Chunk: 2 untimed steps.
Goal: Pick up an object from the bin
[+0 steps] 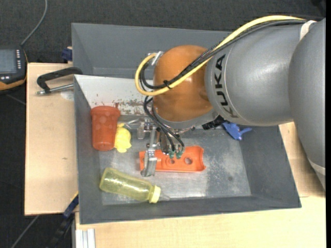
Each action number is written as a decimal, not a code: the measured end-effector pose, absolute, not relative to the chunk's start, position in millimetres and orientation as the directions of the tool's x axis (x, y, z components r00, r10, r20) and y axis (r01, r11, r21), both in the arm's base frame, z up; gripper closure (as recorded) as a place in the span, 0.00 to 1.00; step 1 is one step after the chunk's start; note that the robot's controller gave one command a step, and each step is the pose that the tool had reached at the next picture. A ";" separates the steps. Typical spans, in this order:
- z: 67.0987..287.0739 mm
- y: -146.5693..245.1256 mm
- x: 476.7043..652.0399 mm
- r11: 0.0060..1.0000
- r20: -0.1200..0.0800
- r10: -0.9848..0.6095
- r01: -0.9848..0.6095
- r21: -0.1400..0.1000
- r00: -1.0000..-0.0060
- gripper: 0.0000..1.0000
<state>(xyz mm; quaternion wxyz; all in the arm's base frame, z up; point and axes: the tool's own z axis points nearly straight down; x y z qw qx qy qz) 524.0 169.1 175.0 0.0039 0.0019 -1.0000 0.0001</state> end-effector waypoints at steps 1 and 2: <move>179.7 168.3 526.0 1.000 -0.001 -0.002 -0.002 0.001 -1.000 0.00; 173.2 158.6 525.5 0.999 -0.003 -0.049 -0.049 0.004 -0.999 0.00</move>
Offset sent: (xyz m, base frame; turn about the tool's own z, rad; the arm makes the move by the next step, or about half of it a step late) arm -0.0013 -0.0708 -0.0364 -0.1905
